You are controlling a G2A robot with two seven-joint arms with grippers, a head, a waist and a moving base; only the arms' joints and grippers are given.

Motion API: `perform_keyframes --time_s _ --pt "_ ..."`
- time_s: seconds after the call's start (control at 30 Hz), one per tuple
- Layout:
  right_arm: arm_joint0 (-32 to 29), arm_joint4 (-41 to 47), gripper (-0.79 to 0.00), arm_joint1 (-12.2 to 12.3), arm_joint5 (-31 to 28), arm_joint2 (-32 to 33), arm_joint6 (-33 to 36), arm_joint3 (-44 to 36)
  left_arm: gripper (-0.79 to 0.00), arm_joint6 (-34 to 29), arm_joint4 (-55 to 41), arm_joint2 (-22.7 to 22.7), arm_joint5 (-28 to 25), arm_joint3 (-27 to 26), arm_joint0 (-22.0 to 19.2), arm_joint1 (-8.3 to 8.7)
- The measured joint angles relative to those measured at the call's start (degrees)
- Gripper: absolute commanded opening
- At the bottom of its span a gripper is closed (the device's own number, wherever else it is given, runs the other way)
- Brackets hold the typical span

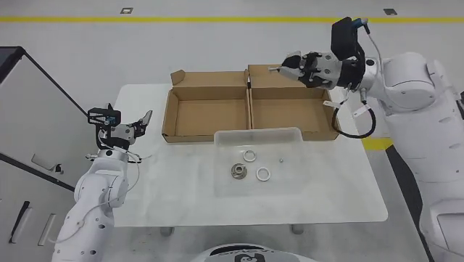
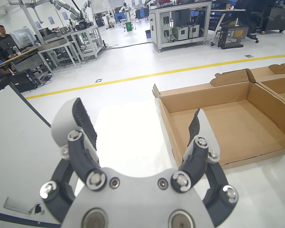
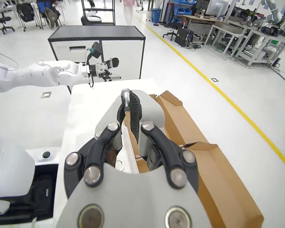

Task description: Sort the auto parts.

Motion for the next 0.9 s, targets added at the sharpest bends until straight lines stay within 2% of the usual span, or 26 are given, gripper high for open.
perform_keyframes --time_s 0.13,0.33,0.63,0.9 --pt "8.1 -2.6 -0.785 -1.5 -2.0 -6.9 1.4 6.3 0.000 0.0 0.0 0.0 0.0 0.0 0.0 0.00" --pt "16.7 -12.8 -0.785 -3.2 -3.5 -15.7 5.1 13.6 0.000 0.0 0.0 0.0 0.0 0.0 0.0 0.00" --pt "24.5 -27.0 -0.785 -3.6 -4.2 -28.8 4.3 20.7 0.000 0.0 0.0 0.0 0.0 0.0 0.0 0.00" --pt "30.1 -32.3 -0.785 -4.4 -6.4 -38.5 2.1 27.7 0.000 0.0 0.0 0.0 0.0 0.0 0.0 0.00"
